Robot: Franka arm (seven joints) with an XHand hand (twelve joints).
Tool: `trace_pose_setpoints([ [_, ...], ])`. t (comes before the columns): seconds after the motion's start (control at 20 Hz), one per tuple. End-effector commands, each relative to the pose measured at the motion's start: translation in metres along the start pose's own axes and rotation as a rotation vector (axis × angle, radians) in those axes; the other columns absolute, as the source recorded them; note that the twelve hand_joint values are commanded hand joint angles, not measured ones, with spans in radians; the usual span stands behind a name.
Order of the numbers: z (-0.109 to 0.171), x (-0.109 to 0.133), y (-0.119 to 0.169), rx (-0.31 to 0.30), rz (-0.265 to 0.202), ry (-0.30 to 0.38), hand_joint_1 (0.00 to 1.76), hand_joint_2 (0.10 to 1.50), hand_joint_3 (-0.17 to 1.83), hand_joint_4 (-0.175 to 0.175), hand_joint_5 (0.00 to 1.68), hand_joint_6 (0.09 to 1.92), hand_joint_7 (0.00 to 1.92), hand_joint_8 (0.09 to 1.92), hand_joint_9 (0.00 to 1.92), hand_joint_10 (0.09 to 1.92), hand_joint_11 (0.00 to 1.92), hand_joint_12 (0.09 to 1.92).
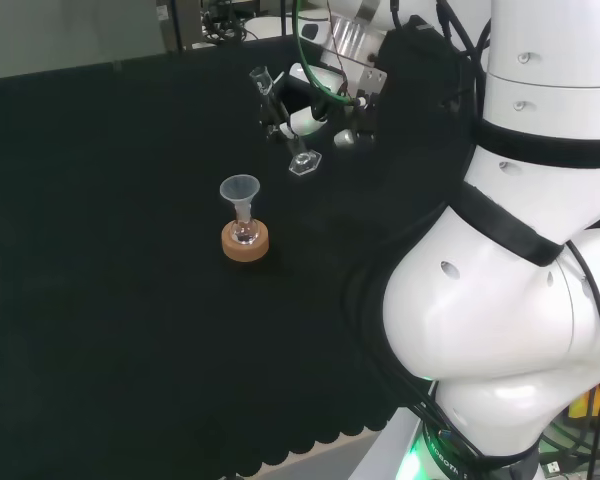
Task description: Put the graduated cylinder back on the table.
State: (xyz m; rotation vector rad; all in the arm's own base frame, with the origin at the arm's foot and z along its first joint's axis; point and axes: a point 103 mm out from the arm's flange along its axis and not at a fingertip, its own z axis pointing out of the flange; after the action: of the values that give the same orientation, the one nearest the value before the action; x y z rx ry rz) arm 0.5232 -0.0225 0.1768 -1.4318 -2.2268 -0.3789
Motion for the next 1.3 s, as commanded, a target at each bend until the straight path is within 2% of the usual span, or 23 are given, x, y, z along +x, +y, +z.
trace_pose_setpoints([
  [0.05, 0.014, -0.011, 0.002, -0.091, -0.006, 0.085, 1.3, 1.0, 0.0, -0.175, 1.22, 0.6, 1.27, 0.56, 1.63, 0.09, 1.22, 0.75],
  [1.1, 0.058, -0.023, 0.027, -0.223, -0.025, 0.178, 1.3, 1.0, 0.0, -0.175, 1.21, 0.61, 1.26, 0.57, 1.62, 0.09, 1.2, 0.75],
  [1.3, 0.065, -0.027, 0.032, -0.22, -0.031, 0.193, 1.3, 1.01, 0.0, -0.175, 1.21, 0.61, 1.26, 0.57, 1.61, 0.09, 1.2, 0.75],
])
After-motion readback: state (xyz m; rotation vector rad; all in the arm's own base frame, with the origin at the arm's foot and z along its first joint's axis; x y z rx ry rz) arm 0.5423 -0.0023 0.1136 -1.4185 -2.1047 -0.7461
